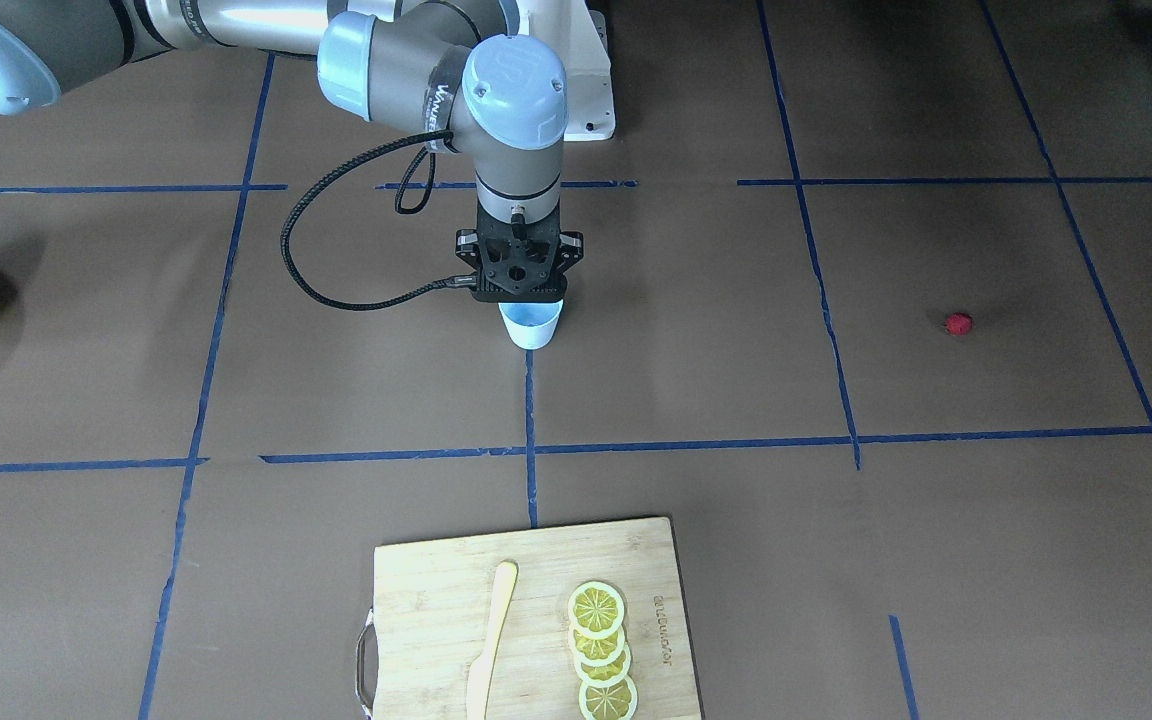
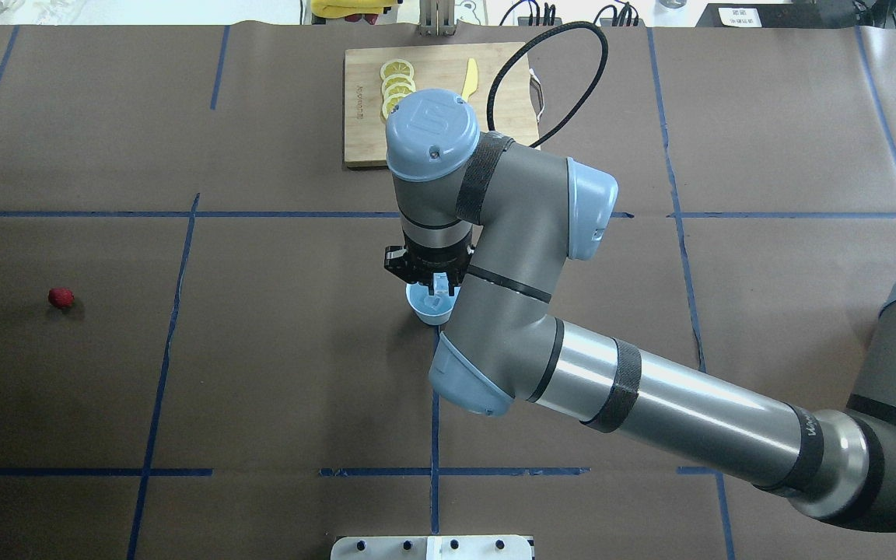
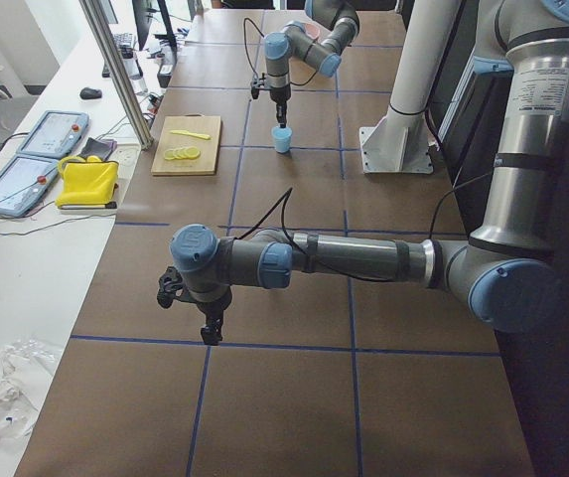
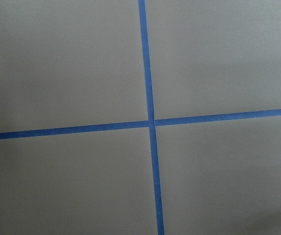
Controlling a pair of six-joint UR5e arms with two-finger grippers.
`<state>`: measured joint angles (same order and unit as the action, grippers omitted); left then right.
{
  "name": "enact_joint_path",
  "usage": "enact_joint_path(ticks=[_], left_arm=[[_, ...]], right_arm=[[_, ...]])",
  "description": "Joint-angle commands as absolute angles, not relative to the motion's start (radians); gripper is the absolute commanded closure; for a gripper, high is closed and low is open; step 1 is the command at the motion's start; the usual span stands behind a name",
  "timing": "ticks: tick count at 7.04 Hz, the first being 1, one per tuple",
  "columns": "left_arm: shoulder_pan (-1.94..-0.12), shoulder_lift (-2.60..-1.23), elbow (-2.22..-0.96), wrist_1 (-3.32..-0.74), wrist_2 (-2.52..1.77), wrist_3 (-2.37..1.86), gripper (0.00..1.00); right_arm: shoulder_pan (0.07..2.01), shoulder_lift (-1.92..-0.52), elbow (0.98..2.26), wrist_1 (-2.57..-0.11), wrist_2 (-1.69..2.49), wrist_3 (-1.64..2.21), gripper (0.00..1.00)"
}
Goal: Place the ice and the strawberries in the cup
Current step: 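Open the right gripper to drop the ice cube into the cup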
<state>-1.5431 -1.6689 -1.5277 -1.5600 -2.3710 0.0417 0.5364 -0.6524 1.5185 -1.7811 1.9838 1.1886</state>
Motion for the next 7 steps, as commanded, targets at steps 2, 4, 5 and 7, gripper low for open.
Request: enact_joint_path(ticks=[2,4,5,7], left_arm=[[-1.542,-1.669,-1.525,-1.56,-2.372,0.043,0.0],[-1.542,-1.669,-1.522,-1.56,-2.372,0.044,0.0],[-1.542,-1.669,-1.522,-1.56,-2.372,0.044,0.0],[-1.534,-1.669,-1.523,-1.562,-2.372,0.029,0.0]], right_arm=[[0.535,-0.647,1.519,-1.776,1.983,1.189,0.59],[0.534,-0.646,1.52,-1.776,1.98,1.189,0.17],[0.534,-0.646,1.52,-1.776,1.98,1.189,0.14],[0.561,-0.649,1.555,-1.781,1.988,1.187,0.01]])
